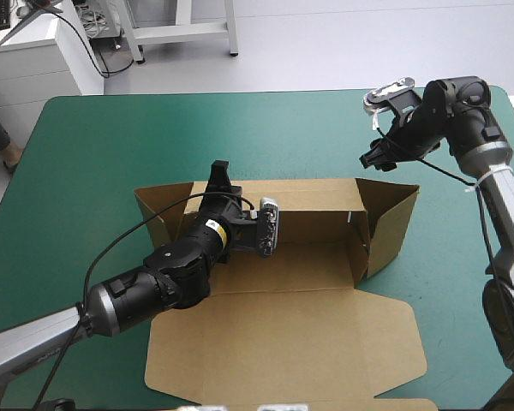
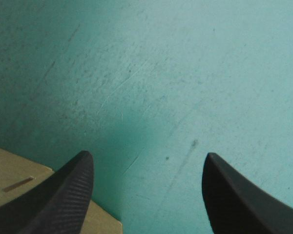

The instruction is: Fold the box

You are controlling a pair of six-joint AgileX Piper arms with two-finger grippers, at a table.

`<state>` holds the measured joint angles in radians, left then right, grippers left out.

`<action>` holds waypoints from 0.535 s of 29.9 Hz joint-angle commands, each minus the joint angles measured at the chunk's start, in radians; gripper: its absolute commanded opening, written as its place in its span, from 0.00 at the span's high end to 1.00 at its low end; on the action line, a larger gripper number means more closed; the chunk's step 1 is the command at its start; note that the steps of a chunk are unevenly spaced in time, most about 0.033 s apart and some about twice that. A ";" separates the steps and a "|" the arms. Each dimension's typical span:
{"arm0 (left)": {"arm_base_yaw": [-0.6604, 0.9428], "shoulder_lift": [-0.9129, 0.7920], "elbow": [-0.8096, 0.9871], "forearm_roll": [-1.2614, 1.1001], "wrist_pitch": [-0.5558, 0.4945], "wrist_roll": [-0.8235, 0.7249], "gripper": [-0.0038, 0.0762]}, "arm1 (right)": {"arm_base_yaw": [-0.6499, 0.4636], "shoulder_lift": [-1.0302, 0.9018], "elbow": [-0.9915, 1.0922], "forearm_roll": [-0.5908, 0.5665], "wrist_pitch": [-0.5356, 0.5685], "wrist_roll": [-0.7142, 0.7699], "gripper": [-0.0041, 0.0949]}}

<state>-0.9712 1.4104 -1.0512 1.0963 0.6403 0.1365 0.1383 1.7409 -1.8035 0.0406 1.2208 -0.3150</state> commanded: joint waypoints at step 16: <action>-0.008 -0.020 -0.012 -0.027 -0.065 -0.004 0.96 | -0.007 -0.179 0.204 0.110 0.029 -0.042 0.44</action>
<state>-0.9712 1.4095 -1.0512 1.0945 0.6385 0.1362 0.1372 1.6540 -1.5999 0.1342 1.2388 -0.3427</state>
